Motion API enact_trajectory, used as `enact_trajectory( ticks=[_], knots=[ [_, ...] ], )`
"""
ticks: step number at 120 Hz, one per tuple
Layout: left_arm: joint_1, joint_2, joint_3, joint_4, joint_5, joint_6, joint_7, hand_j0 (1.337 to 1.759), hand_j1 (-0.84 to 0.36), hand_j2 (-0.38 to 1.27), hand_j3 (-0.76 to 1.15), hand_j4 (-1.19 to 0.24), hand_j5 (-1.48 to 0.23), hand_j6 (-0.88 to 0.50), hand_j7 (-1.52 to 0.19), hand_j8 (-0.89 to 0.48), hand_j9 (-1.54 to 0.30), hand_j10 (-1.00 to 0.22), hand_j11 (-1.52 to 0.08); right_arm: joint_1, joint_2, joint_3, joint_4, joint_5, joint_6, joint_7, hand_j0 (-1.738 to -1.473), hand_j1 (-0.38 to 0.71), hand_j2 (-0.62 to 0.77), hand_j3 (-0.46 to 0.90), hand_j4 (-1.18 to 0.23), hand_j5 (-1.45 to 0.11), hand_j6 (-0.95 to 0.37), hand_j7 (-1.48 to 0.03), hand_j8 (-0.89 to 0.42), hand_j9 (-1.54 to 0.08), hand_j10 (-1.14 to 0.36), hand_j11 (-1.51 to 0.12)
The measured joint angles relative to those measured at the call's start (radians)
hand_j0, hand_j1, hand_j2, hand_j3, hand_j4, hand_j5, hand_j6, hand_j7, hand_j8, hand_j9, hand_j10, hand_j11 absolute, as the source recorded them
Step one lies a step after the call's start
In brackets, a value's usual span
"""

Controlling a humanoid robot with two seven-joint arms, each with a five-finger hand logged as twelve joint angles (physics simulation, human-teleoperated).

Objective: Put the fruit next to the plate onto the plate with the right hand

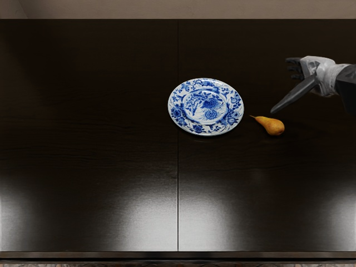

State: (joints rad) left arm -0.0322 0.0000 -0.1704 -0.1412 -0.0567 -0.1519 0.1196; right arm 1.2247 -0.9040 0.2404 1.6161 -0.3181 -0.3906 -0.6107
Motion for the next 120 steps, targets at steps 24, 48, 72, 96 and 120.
enact_trajectory(
  ticks=[24,48,72,96,120],
  knots=[
    [0.000,0.000,0.000,0.000,0.000,0.000,0.000,1.658,0.35,0.00,0.00,0.00,0.00,0.00,0.00,0.00,0.00,0.00,0.00,0.036,0.023,-0.091,0.013,-0.088,-0.043,0.000,-1.658,-0.35,0.00,0.00,0.00,0.00,0.00,0.00,0.00,0.00,0.00,0.00],
    [0.000,0.000,0.000,0.000,0.000,0.000,0.000,1.658,0.35,0.00,0.00,0.00,0.00,0.00,0.00,0.00,0.00,0.00,0.00,0.043,0.090,-0.175,0.018,-0.143,-0.129,0.000,-1.658,-0.35,0.00,0.00,0.00,0.00,0.00,0.00,0.00,0.00,0.00,0.00],
    [0.000,0.000,0.000,0.000,0.000,0.000,0.000,1.658,0.35,0.00,0.00,0.00,0.00,0.00,0.00,0.00,0.00,0.00,0.00,0.032,0.133,-0.246,0.015,-0.202,-0.206,0.000,-1.658,-0.35,0.00,0.00,0.00,0.00,0.00,0.00,0.00,0.00,0.00,0.00],
    [0.000,0.000,0.000,0.000,0.000,0.000,0.000,1.658,0.35,0.00,0.00,0.00,0.00,0.00,0.00,0.00,0.00,0.00,0.00,0.016,0.147,-0.287,0.006,-0.264,-0.218,0.000,-1.658,-0.31,0.00,0.00,-0.03,-0.04,-0.03,-0.04,-0.03,-0.04,-0.03,-0.04],
    [0.000,0.000,0.000,0.000,0.000,0.000,0.000,1.658,0.35,0.00,0.00,0.00,0.00,0.00,0.00,0.00,0.00,0.00,0.00,-0.026,0.196,-0.293,-0.040,-0.317,-0.220,0.000,-1.658,-0.24,-0.02,0.00,-0.09,-0.12,-0.09,-0.12,-0.09,-0.12,-0.09,-0.12]
  ],
)
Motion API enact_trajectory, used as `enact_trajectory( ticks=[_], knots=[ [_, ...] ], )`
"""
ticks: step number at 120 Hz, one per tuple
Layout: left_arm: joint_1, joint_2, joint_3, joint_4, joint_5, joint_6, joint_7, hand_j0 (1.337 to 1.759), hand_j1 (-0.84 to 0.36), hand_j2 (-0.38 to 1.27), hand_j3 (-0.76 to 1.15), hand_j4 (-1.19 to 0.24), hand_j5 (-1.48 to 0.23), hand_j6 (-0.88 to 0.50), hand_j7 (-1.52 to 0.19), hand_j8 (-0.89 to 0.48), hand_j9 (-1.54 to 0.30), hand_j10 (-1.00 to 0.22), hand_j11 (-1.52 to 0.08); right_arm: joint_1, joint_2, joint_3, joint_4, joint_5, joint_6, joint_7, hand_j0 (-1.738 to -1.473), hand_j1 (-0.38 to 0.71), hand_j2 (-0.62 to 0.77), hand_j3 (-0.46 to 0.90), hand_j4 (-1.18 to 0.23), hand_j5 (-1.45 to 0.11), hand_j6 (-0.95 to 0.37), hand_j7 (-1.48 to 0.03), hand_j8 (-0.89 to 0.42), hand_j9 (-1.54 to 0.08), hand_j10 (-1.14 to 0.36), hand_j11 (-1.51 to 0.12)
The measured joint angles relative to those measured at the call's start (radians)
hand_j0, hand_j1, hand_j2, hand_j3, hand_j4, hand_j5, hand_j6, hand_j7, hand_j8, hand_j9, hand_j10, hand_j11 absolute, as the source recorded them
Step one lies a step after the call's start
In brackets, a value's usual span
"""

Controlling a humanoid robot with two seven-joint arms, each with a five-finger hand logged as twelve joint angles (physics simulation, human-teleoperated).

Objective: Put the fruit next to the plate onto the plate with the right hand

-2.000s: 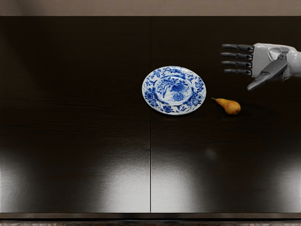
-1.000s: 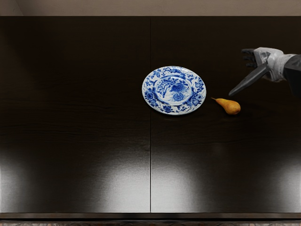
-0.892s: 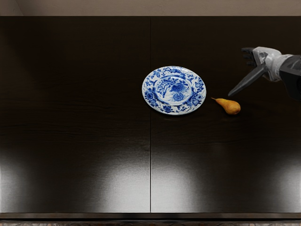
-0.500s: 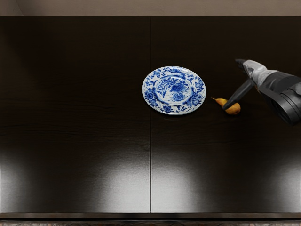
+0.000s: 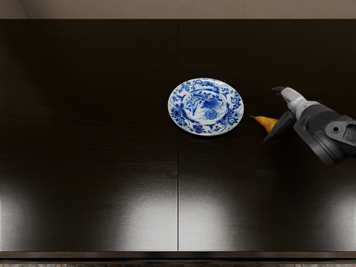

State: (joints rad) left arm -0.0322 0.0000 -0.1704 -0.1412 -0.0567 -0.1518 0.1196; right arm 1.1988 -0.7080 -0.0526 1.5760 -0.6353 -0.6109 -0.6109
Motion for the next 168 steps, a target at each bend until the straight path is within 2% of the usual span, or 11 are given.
enact_trajectory(
  ticks=[50,78,106,131,168],
  knots=[
    [0.000,0.000,0.000,0.000,0.000,0.000,0.000,1.658,0.35,0.00,0.00,0.00,0.00,0.00,0.00,0.00,0.00,0.00,0.00,-0.053,0.079,-0.017,-0.084,-0.059,0.000,0.000,-1.658,-0.18,-0.03,0.00,-0.14,-0.19,-0.15,-0.19,-0.14,-0.19,-0.14,-0.19],
    [0.000,0.000,0.000,0.000,0.000,0.000,0.000,1.658,0.35,0.00,0.00,0.00,0.00,0.00,0.00,0.00,0.00,0.00,0.00,-0.057,0.086,-0.022,-0.165,-0.083,0.000,0.000,-1.658,-0.17,-0.03,0.00,-0.15,-0.19,-0.15,-0.19,-0.15,-0.19,-0.15,-0.19],
    [0.000,0.000,0.000,0.000,0.000,0.000,0.000,1.658,0.35,0.00,0.00,0.00,0.00,0.00,0.00,0.00,0.00,0.00,0.00,-0.072,0.156,-0.023,-0.283,-0.110,0.000,0.000,-1.658,-0.20,-0.02,0.00,-0.13,-0.17,-0.13,-0.17,-0.13,-0.17,-0.13,-0.17],
    [0.000,0.000,0.000,0.000,0.000,0.000,0.000,1.658,0.35,0.00,0.00,0.00,0.00,0.00,0.00,0.00,0.00,0.00,0.00,-0.088,0.203,-0.021,-0.330,-0.116,0.000,0.000,-1.658,-0.20,-0.02,0.00,-0.13,-0.17,-0.13,-0.17,-0.13,-0.17,-0.13,-0.17],
    [0.000,0.000,0.000,0.000,0.000,0.000,0.000,1.658,0.35,0.00,0.00,0.00,0.00,0.00,0.00,0.00,0.00,0.00,0.00,-0.084,0.214,-0.035,-0.364,-0.108,0.000,0.000,-1.658,-0.17,-0.03,0.00,-0.15,-0.20,-0.15,-0.20,-0.15,-0.20,-0.15,-0.20]
  ],
)
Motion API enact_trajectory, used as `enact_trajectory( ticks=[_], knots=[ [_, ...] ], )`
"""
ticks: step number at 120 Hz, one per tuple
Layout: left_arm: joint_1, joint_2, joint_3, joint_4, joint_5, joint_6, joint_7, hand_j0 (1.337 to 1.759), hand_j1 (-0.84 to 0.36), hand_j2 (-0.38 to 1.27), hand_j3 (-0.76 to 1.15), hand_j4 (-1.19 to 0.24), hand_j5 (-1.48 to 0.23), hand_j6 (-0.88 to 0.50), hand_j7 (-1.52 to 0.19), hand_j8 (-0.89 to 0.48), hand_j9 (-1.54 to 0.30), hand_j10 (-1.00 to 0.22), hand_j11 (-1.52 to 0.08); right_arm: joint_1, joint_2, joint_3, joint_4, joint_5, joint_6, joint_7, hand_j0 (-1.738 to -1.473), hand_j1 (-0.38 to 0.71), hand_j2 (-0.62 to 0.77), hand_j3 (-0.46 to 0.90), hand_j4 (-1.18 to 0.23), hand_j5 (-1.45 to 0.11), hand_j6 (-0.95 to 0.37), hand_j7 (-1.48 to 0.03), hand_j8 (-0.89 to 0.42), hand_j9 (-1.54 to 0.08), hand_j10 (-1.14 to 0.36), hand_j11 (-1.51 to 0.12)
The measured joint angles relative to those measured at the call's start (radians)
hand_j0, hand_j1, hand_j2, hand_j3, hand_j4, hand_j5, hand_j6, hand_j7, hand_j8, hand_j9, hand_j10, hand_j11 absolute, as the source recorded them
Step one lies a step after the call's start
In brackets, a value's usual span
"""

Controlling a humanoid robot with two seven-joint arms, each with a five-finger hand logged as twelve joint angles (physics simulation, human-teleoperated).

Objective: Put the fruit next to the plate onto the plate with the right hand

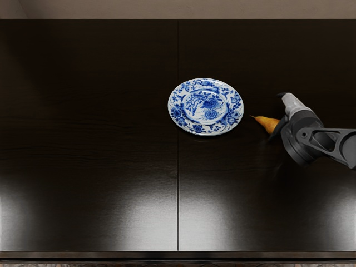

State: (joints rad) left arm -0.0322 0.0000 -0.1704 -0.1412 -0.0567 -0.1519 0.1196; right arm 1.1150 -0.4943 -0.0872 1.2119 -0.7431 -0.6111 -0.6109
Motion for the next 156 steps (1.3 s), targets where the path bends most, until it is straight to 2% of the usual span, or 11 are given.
enact_trajectory(
  ticks=[21,28,33,51,67,79,101,108,113,127,156],
  knots=[
    [0.000,0.000,0.000,0.000,0.000,0.000,0.000,1.658,0.35,0.00,0.00,0.00,0.00,0.00,0.00,0.00,0.00,0.00,0.00,0.000,0.002,-0.014,-0.018,0.002,0.000,0.000,-1.657,-0.13,-0.04,0.02,-0.18,-0.24,-0.18,-0.24,-0.18,-0.24,-0.18,-0.24],
    [0.000,0.000,0.000,0.000,0.000,0.000,0.000,1.658,0.35,0.00,0.00,0.00,0.00,0.00,0.00,0.00,0.00,0.00,0.00,-0.003,0.018,-0.015,-0.036,-0.001,0.000,0.000,-1.666,-0.16,-0.25,0.36,-0.20,-0.24,-0.19,-0.25,-0.20,-0.24,-0.20,-0.24],
    [0.000,0.000,0.000,0.000,0.000,0.000,0.000,1.658,0.35,0.00,0.00,0.00,0.00,0.00,0.00,0.00,0.00,0.00,0.00,-0.004,0.029,-0.016,-0.049,-0.003,-0.001,-0.001,-1.670,-0.21,-0.38,0.44,-0.21,-0.25,-0.20,-0.26,-0.21,-0.25,-0.21,-0.25],
    [0.000,0.000,0.000,0.000,0.000,0.000,0.000,1.658,0.35,0.00,0.00,0.00,0.00,0.00,0.00,0.00,0.00,0.00,0.00,-0.005,0.045,-0.017,-0.070,-0.002,-0.001,-0.003,-1.672,-0.31,-0.50,0.28,-0.23,-0.27,-0.22,-0.28,-0.24,-0.27,-0.24,-0.27],
    [0.000,0.000,0.000,0.000,0.000,0.000,0.000,1.658,0.35,0.00,0.00,0.00,0.00,0.00,0.00,0.00,0.00,0.00,0.00,-0.001,0.050,-0.016,-0.074,0.001,-0.001,-0.005,-1.675,-0.29,-0.40,0.06,-0.24,-0.29,-0.23,-0.30,-0.25,-0.28,-0.25,-0.28],
    [0.000,0.000,0.000,0.000,0.000,0.000,0.000,1.658,0.35,0.00,0.00,0.00,0.00,0.00,0.00,0.00,0.00,0.00,0.00,0.003,0.056,-0.011,-0.074,0.005,-0.001,-0.008,-1.688,-0.24,-0.30,0.07,-0.25,-0.30,-0.24,-0.31,-0.26,-0.29,-0.27,-0.28],
    [0.000,0.000,-0.001,0.000,0.001,0.000,0.000,1.658,0.35,0.00,0.00,0.00,0.00,0.00,0.00,0.00,0.00,0.00,0.00,0.005,0.067,-0.009,-0.073,0.017,-0.003,-0.017,-1.726,-0.22,-0.42,0.22,-0.27,-0.32,-0.26,-0.33,-0.30,-0.29,-0.31,-0.27],
    [0.000,0.000,-0.001,0.000,0.001,0.000,0.000,1.658,0.35,0.00,0.00,0.00,0.00,0.00,0.00,0.00,0.00,0.00,0.00,0.005,0.069,-0.009,-0.072,0.021,-0.003,-0.019,-1.720,-0.22,-0.46,0.17,-0.28,-0.33,-0.27,-0.34,-0.31,-0.29,-0.33,-0.27],
    [0.000,0.000,-0.001,0.000,0.001,0.000,0.000,1.658,0.35,0.00,0.00,0.00,0.00,0.00,0.00,0.00,0.00,0.00,0.00,0.005,0.070,-0.008,-0.072,0.026,-0.005,-0.018,-1.677,-0.19,-0.43,0.02,-0.29,-0.34,-0.28,-0.36,-0.32,-0.31,-0.28,-0.33],
    [0.000,0.000,-0.001,0.000,0.000,0.000,0.000,1.658,0.35,0.00,0.00,0.00,0.00,0.00,0.00,0.00,0.00,0.00,0.00,0.004,0.072,-0.007,-0.070,0.031,-0.007,-0.014,-1.690,-0.13,-0.48,0.26,-0.34,-0.39,-0.32,-0.41,-0.30,-0.35,-0.20,-0.40],
    [0.000,0.000,-0.001,0.000,0.000,0.000,0.000,1.658,0.35,0.00,0.00,0.00,0.00,0.00,0.00,0.00,0.00,0.00,0.00,-0.002,0.073,-0.006,-0.068,0.024,-0.006,-0.010,-1.683,-0.10,-0.57,0.40,-0.44,-0.48,-0.41,-0.53,-0.15,-0.58,-0.09,-0.56]
  ],
)
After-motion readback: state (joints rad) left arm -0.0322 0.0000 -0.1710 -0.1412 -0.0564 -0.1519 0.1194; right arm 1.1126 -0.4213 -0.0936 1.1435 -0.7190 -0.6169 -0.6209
